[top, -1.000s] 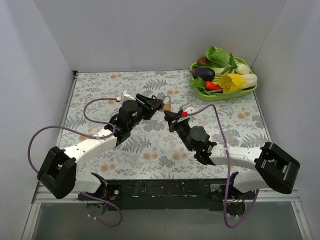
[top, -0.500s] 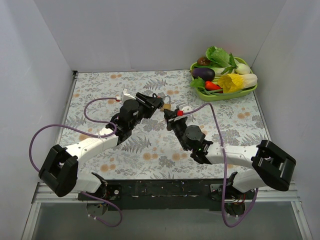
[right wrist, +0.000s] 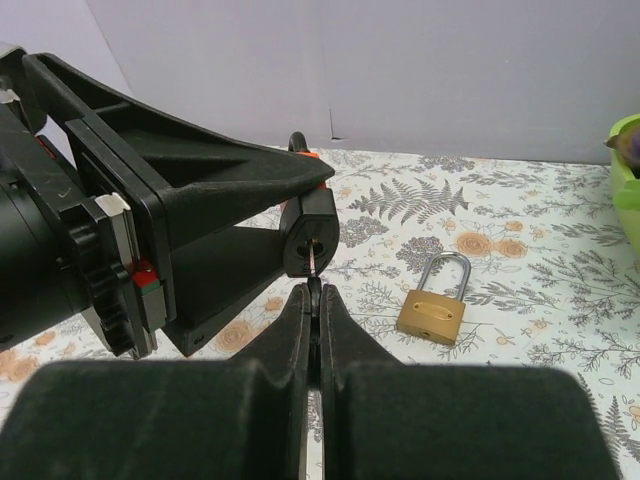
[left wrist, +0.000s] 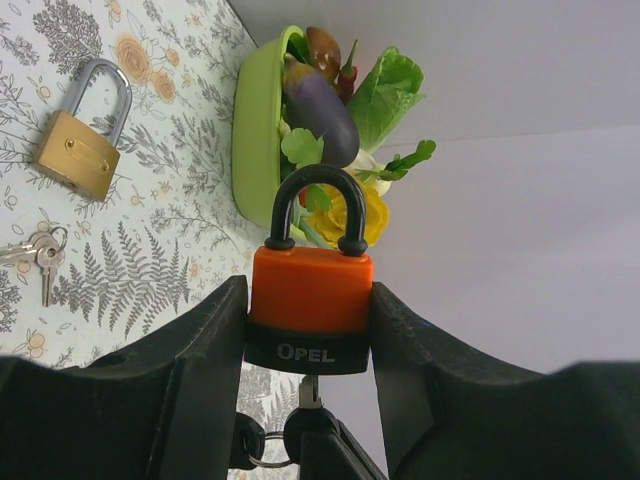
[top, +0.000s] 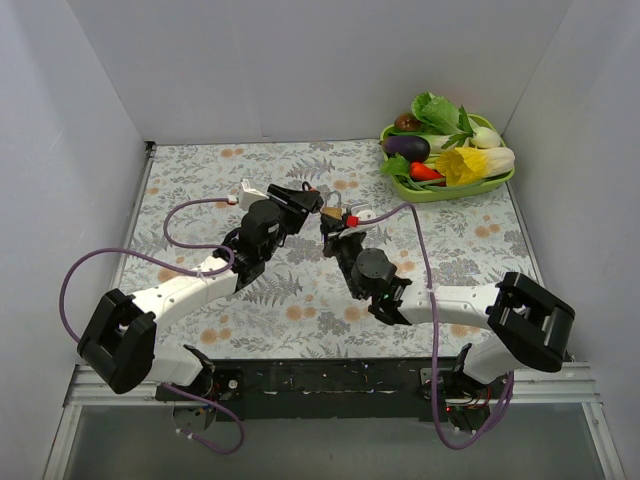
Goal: Unlock with the key
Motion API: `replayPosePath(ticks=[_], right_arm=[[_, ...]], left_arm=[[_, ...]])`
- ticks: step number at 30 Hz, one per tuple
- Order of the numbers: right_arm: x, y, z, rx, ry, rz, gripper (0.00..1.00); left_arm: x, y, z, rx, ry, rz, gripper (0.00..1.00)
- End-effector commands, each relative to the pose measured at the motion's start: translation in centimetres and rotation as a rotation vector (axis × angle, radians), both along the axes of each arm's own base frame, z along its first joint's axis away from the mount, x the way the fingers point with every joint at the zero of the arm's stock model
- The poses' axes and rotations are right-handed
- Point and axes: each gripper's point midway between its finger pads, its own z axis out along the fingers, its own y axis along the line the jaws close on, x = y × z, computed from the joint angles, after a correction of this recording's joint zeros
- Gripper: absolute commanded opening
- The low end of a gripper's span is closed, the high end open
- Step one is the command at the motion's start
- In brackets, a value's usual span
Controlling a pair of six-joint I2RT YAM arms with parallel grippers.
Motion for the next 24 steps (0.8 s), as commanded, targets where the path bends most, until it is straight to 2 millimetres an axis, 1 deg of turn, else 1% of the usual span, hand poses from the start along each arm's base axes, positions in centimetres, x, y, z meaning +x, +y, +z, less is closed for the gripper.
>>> replayPosePath(ticks=[1, 5, 6, 7, 9, 10, 12, 14, 15, 16, 18, 19, 20, 21, 22, 24], right_arm=[[0.8, 1.8, 4.9, 0.162, -0.056, -0.016, 0.01], [1.4, 1.8, 4.5, 0.169, -0.044, -0.059, 0.01], [1.4, 1.8, 4.7, 0.184, -0.042, -0.052, 0.01], [1.8, 1.4, 5.0, 0.197, -0.041, -0.056, 0.01], [2.2, 1.0, 5.2, 0.219, -0.025, -0.068, 0.01], [2.2, 0.9, 5.5, 0.223, -0.028, -0.074, 0.01], [2.5, 0.9, 6.0, 0.224, -0.030, -0.087, 0.01], [2.5, 0.9, 6.0, 0.219, -0.027, -0.089, 0.01], [2.5, 0.8, 5.5, 0.211, -0.022, -0.092, 0.01], [2.4, 0.6, 5.4, 0.213, -0.015, -0.097, 0.01], [2.6, -0.3, 5.2, 0.231, -0.008, -0.117, 0.01], [2.6, -0.6, 5.4, 0.248, -0.010, -0.115, 0.01], [2.6, -0.5, 5.7, 0.269, -0.011, -0.105, 0.01], [2.6, -0.3, 6.1, 0.271, -0.017, -0.098, 0.01], [2.8, 0.1, 6.9, 0.276, -0.032, -0.092, 0.01], [2.8, 0.9, 7.6, 0.265, -0.053, -0.060, 0.01]], left_arm=[[-8.0, -7.9, 6.9, -0.973, 0.645, -0.239, 0.00], [-8.2, -8.5, 6.8, -0.965, 0.650, -0.244, 0.00], [-8.3, -8.5, 6.9, -0.964, 0.648, -0.246, 0.00], [-8.3, -8.5, 6.8, -0.961, 0.648, -0.242, 0.00], [-8.6, -8.6, 6.2, -0.948, 0.659, -0.237, 0.00], [-8.3, -8.4, 6.1, -0.957, 0.645, -0.212, 0.00], [-8.4, -8.4, 6.0, -0.960, 0.648, -0.210, 0.00], [-8.3, -8.3, 6.0, -0.964, 0.641, -0.205, 0.00], [-8.3, -8.2, 6.1, -0.962, 0.639, -0.201, 0.00], [-8.4, -7.9, 6.3, -0.963, 0.631, -0.196, 0.00], [-8.1, -7.4, 5.9, -0.942, 0.617, -0.160, 0.00], [-8.2, -7.1, 6.0, -0.939, 0.612, -0.155, 0.00], [-8.1, -7.0, 5.7, -0.931, 0.612, -0.144, 0.00], [-8.2, -7.0, 5.6, -0.929, 0.614, -0.144, 0.00], [-8.2, -7.0, 5.6, -0.930, 0.616, -0.145, 0.00], [-8.4, -7.4, 5.8, -0.925, 0.617, -0.155, 0.00]])
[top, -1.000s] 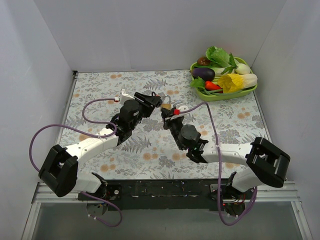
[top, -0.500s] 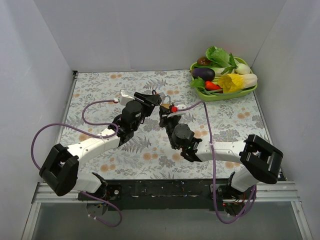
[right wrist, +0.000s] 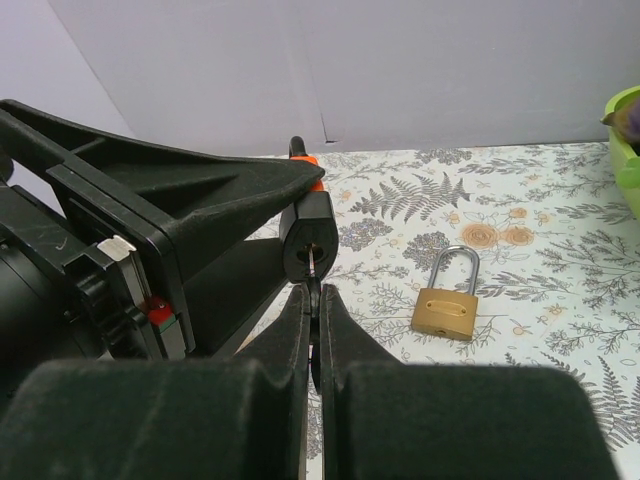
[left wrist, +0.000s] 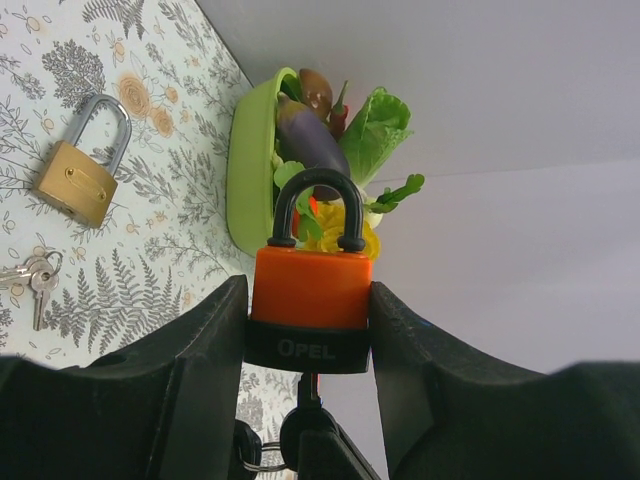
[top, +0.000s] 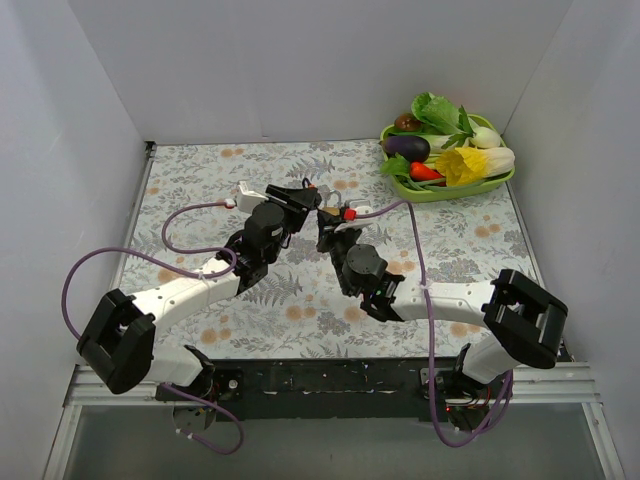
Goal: Unlock with the key
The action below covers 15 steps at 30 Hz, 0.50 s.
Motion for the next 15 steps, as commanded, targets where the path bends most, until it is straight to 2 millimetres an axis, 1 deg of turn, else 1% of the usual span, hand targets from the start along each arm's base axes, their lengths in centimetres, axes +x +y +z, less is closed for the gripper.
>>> replayPosePath(ticks=[1, 2, 6, 7, 8, 10, 13, 14, 15], right_arm=[[2.2, 0.4, 6.8, 0.184, -0.117, 0.018, 0.01], [2.2, 0.4, 7.4, 0.205, -0.129, 0.015, 0.01], [2.8, -0.7, 8.6, 0.229, -0.140, -0.034, 0.01], [3.1, -0.6, 8.3, 0.206, -0.135, -0.043, 0.01], [3.4, -0.3, 9.1, 0.201, -0.140, -0.051, 0.01], [4.1, 0.7, 7.0, 0.137, -0.093, -0.059, 0.01], [4.2, 1.6, 5.0, 0.133, -0.049, -0.032, 0.01], [4.2, 2.0, 4.6, 0.133, -0.037, -0.019, 0.01], [4.2, 2.3, 4.6, 0.134, -0.035, -0.008, 0.01]], left_arm=[[-8.7, -7.9, 5.0, -0.944, 0.606, -0.256, 0.00], [-8.6, -8.1, 4.9, -0.941, 0.610, -0.257, 0.00], [-9.0, -8.8, 4.4, -0.931, 0.629, -0.266, 0.00], [-9.0, -8.9, 4.5, -0.930, 0.626, -0.266, 0.00], [-9.0, -9.0, 4.6, -0.925, 0.620, -0.267, 0.00], [-9.0, -9.2, 5.1, -0.922, 0.606, -0.273, 0.00], [-8.9, -9.3, 5.7, -0.918, 0.591, -0.274, 0.00], [-9.0, -9.5, 5.6, -0.915, 0.595, -0.279, 0.00], [-9.1, -9.5, 5.6, -0.916, 0.597, -0.281, 0.00]])
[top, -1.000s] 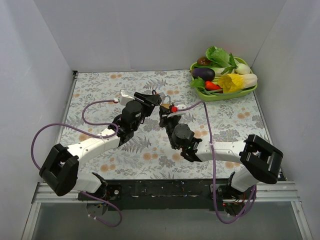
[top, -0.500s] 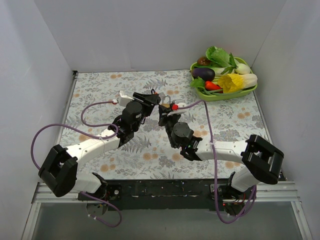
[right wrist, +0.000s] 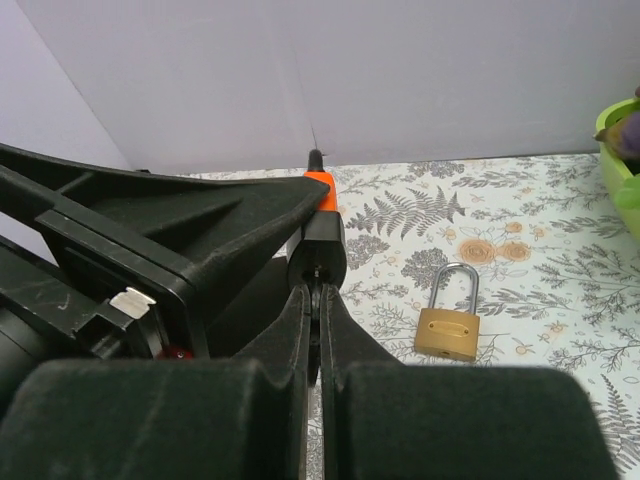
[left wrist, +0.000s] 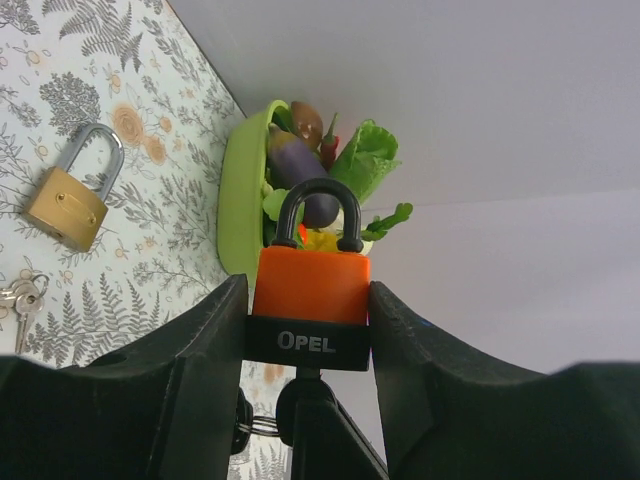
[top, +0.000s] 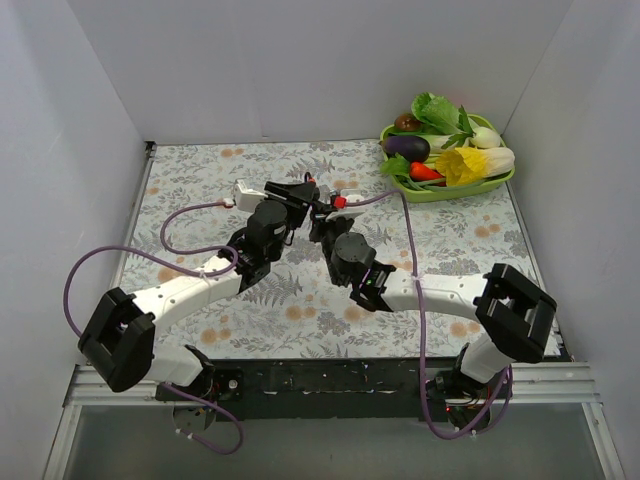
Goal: Unlock with the key
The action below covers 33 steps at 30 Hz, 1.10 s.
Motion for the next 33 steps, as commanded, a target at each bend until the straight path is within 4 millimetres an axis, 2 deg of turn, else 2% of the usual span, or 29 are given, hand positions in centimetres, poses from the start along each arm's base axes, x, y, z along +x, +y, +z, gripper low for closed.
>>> replayPosePath(ticks=[1, 3, 6, 10, 11, 12, 14, 16, 17, 19, 23, 24, 33], right_arm=[[2.8, 1.1, 2.6, 0.135, -0.029, 0.024, 0.01], [2.8, 0.8, 3.1, 0.138, -0.048, 0.023, 0.01], [2.5, -0.9, 5.8, 0.145, -0.112, -0.011, 0.01], [2.2, -1.7, 7.3, 0.142, -0.154, 0.006, 0.01], [2.1, -2.0, 6.6, 0.138, -0.145, 0.010, 0.01], [1.7, -2.2, 7.0, 0.175, -0.146, 0.031, 0.01], [1.6, -3.0, 5.7, 0.200, -0.118, 0.047, 0.01], [1.2, -3.1, 5.5, 0.273, -0.081, 0.108, 0.01], [1.5, -3.8, 4.4, 0.277, -0.058, 0.111, 0.01], [1.0, -3.8, 4.6, 0.346, -0.032, 0.169, 0.01], [1.2, -5.0, 3.2, 0.429, 0.047, 0.235, 0.01], [0.6, -4.9, 2.7, 0.436, 0.066, 0.273, 0.01], [-0.1, -6.2, 2.1, 0.595, 0.167, 0.346, 0.01]], left_arm=[[-9.7, -10.0, 4.0, -0.909, 0.590, -0.356, 0.00], [-10.0, -10.0, 4.1, -0.911, 0.591, -0.361, 0.00], [-10.2, -9.8, 3.8, -0.916, 0.597, -0.354, 0.00], [-10.2, -9.7, 3.7, -0.920, 0.595, -0.351, 0.00], [-10.3, -9.6, 3.5, -0.920, 0.598, -0.352, 0.00], [-10.3, -9.6, 3.5, -0.924, 0.596, -0.354, 0.00], [-10.3, -9.3, 3.6, -0.945, 0.578, -0.359, 0.00], [-10.4, -9.1, 3.8, -0.950, 0.572, -0.361, 0.00], [-10.5, -9.0, 3.9, -0.944, 0.563, -0.366, 0.00], [-10.7, -8.8, 4.2, -0.945, 0.553, -0.373, 0.00], [-10.8, -8.3, 5.0, -0.948, 0.511, -0.384, 0.00], [-10.9, -8.3, 5.0, -0.940, 0.503, -0.388, 0.00], [-11.6, -8.2, 5.2, -0.908, 0.443, -0.438, 0.00]])
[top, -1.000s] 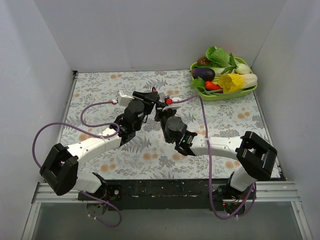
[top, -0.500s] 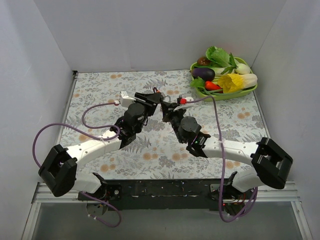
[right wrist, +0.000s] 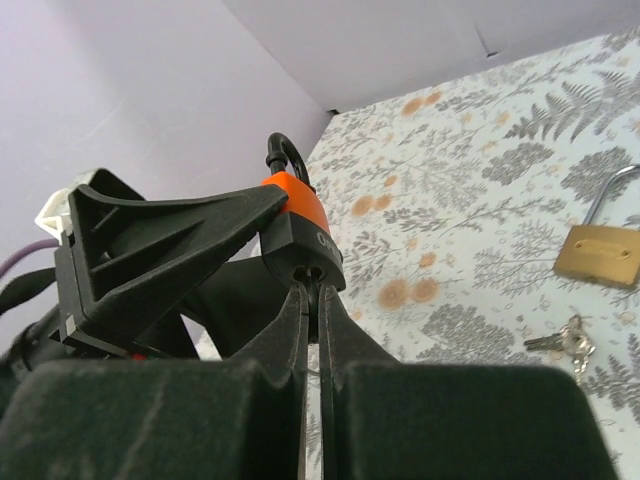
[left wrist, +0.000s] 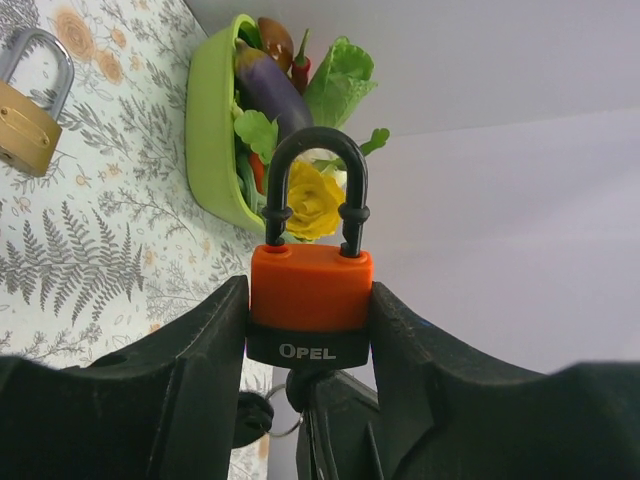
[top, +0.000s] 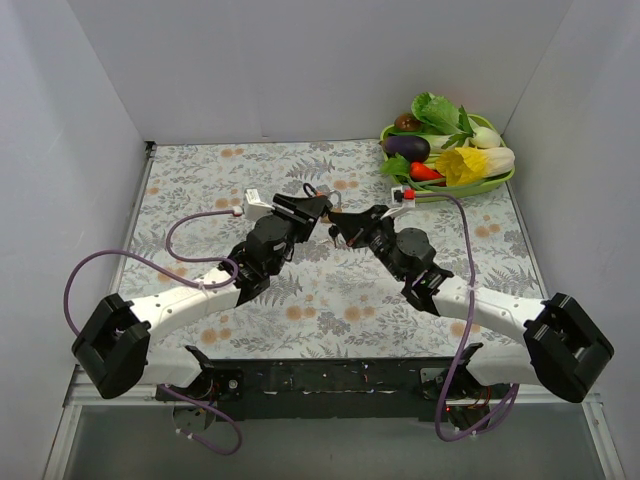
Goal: Unlock with the key
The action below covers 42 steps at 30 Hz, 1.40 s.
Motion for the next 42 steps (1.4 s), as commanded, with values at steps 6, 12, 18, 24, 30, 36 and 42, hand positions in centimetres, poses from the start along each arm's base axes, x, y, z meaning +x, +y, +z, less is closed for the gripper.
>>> replayPosePath(ticks=[6, 12, 18, 24, 30, 36, 42], right_arm=[[1.2, -2.5, 3.2, 0.279, 0.078, -0.017, 0.01], [1.3, -2.5, 3.4, 0.191, 0.043, -0.022, 0.01], [0.9, -2.5, 2.6, 0.050, 0.016, -0.015, 0.07], [0.1, -2.9, 2.2, -0.044, -0.006, -0.012, 0.33], [-1.1, -3.0, 1.2, -0.078, -0.002, -0.007, 0.42], [-2.0, -3.8, 1.1, -0.115, -0.015, -0.021, 0.45], [-2.9, -3.8, 0.8, -0.288, -0.017, 0.039, 0.51]], left_arm=[[-8.9, -5.6, 5.5, -0.827, 0.455, -0.383, 0.00], [-8.6, -5.0, 5.9, -0.764, 0.399, -0.358, 0.00], [-7.1, -3.3, 4.2, -0.629, 0.387, -0.274, 0.00], [-5.7, -1.1, 2.9, -0.503, 0.379, -0.181, 0.00], [-4.6, 0.8, 1.7, -0.423, 0.367, -0.126, 0.00], [-3.7, 2.2, 1.5, -0.252, 0.274, -0.122, 0.00], [-4.2, 3.5, 0.1, 0.026, 0.189, -0.167, 0.00]])
